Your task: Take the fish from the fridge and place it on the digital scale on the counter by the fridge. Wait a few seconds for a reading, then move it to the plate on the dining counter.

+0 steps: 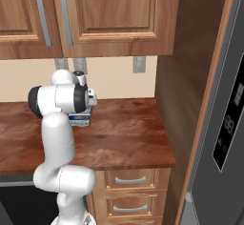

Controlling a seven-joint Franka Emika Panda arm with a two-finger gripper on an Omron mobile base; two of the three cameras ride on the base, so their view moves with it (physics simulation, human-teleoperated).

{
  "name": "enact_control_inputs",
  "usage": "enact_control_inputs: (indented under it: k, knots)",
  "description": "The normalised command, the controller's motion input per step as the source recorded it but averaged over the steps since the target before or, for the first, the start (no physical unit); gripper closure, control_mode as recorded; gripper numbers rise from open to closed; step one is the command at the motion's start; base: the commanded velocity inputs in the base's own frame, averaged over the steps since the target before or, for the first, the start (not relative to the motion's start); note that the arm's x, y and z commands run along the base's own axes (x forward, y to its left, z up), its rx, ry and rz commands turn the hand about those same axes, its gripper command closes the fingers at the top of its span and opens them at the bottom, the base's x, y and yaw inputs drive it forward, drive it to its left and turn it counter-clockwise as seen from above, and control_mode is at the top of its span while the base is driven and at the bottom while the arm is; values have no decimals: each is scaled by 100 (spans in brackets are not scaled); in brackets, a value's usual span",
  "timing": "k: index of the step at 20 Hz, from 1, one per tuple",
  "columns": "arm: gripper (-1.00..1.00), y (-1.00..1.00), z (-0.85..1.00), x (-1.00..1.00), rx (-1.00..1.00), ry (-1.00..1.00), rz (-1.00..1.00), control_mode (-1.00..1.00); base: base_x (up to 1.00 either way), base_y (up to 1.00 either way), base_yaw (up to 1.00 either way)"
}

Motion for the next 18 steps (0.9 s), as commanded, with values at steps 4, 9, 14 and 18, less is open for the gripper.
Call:
enact_control_inputs:
  k: [4, 9, 14, 18]
  knots:
    - [100, 0, -21, -4, 0, 0, 0, -100, 0, 0, 0]
    - [100, 0, -13, -9, 0, 4, 0, -100, 0, 0, 0]
    - [100, -1, -2, -25, 0, 3, 0, -100, 0, 0, 0]
    - [100, -13, 0, -79, 0, -7, 0, -100, 0, 0, 0]
